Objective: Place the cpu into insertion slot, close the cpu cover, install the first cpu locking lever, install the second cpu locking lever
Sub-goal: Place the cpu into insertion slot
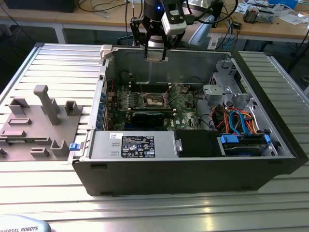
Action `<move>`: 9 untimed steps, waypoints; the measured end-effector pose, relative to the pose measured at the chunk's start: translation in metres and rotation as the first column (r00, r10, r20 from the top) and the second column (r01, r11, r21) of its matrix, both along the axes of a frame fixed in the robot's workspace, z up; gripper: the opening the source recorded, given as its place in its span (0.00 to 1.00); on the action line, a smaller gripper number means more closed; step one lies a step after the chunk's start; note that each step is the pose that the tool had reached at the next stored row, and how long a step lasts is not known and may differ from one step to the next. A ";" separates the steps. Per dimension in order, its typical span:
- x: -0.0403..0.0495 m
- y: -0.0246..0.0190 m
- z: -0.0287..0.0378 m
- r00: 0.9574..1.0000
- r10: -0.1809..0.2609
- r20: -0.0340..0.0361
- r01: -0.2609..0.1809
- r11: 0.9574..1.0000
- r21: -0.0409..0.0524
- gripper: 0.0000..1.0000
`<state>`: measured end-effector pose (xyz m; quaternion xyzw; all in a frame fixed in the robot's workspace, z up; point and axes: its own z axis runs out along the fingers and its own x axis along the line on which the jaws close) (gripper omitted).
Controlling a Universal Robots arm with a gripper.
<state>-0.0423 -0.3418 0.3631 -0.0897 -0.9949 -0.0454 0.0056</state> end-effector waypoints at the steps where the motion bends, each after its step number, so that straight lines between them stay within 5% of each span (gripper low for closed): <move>1: 0.0000 0.0000 0.0000 1.000 -0.001 0.000 0.001 1.000 0.000 0.54; 9: 0.0000 0.0000 0.0000 1.000 -0.014 0.000 0.014 1.000 0.000 0.54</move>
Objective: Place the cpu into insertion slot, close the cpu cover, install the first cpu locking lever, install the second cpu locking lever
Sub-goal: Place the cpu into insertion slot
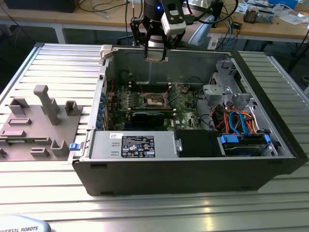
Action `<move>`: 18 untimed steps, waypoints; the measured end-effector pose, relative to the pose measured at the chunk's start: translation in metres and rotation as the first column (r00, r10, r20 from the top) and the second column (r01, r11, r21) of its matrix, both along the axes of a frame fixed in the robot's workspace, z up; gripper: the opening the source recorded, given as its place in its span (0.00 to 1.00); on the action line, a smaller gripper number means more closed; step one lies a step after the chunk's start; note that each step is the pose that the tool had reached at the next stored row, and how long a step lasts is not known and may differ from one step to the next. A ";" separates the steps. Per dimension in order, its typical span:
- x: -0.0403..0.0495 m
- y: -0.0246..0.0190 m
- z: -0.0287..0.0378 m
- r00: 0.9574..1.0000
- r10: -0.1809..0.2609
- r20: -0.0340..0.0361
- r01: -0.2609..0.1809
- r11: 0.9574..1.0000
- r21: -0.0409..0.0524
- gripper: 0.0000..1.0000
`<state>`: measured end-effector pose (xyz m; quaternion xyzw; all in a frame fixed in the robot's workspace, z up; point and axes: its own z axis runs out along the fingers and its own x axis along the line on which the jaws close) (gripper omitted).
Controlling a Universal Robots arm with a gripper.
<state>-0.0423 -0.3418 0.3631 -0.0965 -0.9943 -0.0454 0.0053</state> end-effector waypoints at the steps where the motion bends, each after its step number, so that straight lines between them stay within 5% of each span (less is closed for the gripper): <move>1: 0.0000 0.0000 0.0000 1.000 -0.002 0.000 0.002 1.000 0.000 0.54; 18: 0.0000 0.0000 0.0000 0.999 -0.040 0.000 0.040 0.999 0.000 0.54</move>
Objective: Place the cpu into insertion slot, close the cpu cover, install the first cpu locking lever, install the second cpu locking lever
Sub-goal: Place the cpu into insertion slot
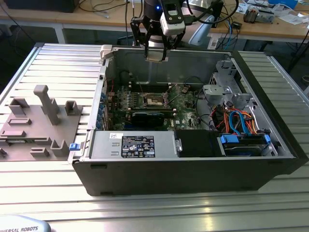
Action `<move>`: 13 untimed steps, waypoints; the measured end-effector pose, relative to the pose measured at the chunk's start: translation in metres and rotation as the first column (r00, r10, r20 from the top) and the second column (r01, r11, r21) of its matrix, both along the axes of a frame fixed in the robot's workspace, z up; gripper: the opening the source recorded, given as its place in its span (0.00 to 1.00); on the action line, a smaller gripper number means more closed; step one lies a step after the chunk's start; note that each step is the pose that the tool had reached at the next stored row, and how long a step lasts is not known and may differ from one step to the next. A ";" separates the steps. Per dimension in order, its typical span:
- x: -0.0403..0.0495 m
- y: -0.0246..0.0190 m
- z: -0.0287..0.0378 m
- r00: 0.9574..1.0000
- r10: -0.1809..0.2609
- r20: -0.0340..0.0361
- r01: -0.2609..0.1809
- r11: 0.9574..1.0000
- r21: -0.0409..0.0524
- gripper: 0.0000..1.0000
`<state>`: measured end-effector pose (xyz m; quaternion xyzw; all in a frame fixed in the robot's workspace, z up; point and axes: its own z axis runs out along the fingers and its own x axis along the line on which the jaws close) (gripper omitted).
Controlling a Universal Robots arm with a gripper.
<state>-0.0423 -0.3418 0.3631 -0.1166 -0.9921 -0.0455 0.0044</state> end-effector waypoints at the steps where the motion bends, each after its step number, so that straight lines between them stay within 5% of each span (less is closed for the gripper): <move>1: 0.0000 0.0000 0.0000 1.000 -0.002 0.000 0.002 1.000 0.000 0.54; 13: 0.0000 0.0000 0.0000 1.000 -0.025 0.000 0.025 1.000 0.000 0.54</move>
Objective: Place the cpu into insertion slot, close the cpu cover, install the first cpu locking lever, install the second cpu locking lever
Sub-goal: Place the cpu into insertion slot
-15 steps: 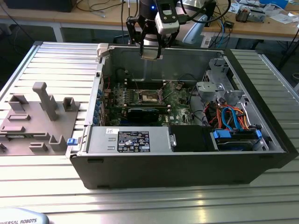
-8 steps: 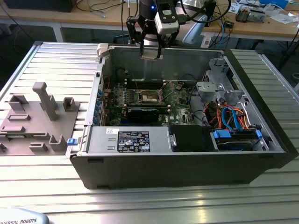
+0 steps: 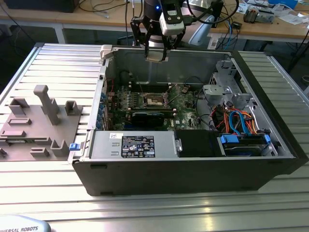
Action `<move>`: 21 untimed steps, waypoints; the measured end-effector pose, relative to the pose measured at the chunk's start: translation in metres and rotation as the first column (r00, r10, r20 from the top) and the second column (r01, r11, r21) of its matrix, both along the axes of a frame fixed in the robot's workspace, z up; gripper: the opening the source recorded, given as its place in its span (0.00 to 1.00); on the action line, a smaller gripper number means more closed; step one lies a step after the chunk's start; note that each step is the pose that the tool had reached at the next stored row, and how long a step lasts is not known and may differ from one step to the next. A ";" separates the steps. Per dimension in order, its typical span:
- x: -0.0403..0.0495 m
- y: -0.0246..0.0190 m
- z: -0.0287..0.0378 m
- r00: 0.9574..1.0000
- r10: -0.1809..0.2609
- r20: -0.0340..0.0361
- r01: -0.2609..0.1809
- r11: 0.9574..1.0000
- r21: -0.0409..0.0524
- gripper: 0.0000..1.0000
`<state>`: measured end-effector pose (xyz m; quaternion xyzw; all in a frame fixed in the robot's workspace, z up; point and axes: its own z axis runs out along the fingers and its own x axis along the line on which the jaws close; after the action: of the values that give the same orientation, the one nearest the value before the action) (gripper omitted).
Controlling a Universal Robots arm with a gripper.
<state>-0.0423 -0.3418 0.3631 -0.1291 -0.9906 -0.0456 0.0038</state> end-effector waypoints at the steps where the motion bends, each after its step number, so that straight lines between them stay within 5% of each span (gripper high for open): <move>1: 0.0000 0.0000 0.0000 1.000 -0.002 0.000 0.002 1.000 0.000 0.54; 21: 0.0000 0.0000 0.0000 0.999 -0.039 0.000 0.039 0.999 0.000 0.54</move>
<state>-0.0423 -0.3418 0.3631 -0.1486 -0.9878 -0.0456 0.0029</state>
